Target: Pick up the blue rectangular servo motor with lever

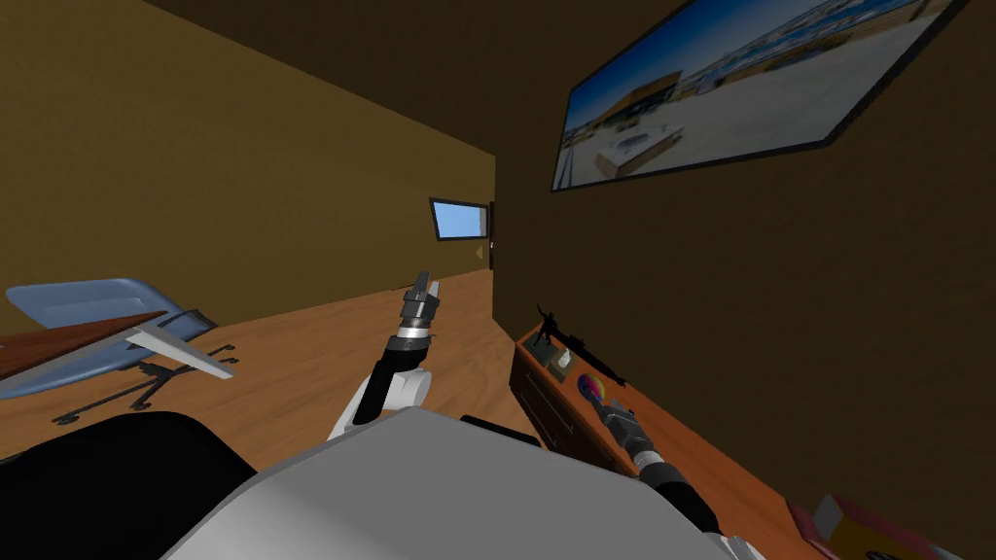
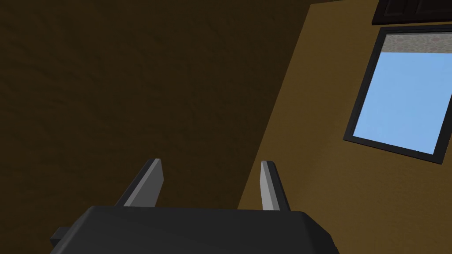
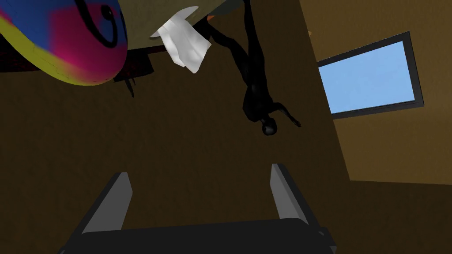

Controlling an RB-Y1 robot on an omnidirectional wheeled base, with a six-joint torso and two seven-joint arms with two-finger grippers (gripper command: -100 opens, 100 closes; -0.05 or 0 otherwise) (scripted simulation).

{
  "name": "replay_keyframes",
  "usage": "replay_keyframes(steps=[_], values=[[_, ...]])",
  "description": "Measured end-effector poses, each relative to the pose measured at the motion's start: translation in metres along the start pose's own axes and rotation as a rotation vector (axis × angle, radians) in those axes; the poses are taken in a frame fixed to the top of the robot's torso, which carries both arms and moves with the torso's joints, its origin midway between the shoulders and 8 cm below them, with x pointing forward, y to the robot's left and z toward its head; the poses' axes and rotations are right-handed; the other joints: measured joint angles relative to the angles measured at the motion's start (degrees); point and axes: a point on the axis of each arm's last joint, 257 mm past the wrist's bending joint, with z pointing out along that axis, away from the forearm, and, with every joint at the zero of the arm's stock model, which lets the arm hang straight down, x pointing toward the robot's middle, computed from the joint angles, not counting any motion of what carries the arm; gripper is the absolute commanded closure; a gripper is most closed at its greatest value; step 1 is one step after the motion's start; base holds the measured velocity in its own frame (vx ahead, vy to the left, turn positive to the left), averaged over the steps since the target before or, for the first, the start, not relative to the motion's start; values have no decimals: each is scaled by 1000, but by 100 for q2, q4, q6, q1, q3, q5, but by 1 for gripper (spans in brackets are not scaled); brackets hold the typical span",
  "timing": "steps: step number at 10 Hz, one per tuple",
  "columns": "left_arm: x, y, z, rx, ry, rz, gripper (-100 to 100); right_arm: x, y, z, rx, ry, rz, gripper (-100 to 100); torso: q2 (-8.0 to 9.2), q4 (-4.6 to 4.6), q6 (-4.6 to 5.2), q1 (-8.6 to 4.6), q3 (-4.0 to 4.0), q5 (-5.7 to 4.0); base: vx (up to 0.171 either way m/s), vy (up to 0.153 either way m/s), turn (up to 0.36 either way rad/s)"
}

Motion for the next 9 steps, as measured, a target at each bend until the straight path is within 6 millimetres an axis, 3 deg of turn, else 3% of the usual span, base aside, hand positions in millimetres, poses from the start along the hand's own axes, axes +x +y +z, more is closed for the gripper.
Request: replay_keyframes(steps=[3, 9], values=[[0, 0, 0, 0, 0, 0, 0, 31, -37, -7, 48, 94, -107, -100, -4, 0, -5, -2, -2, -1, 30, 11, 229], [0, 0, 0, 0, 0, 0, 0, 92, -102, -43, 137, 295, -301, -100, -3, 0, -4, -2, -1, -1, 28, 6, 113]])
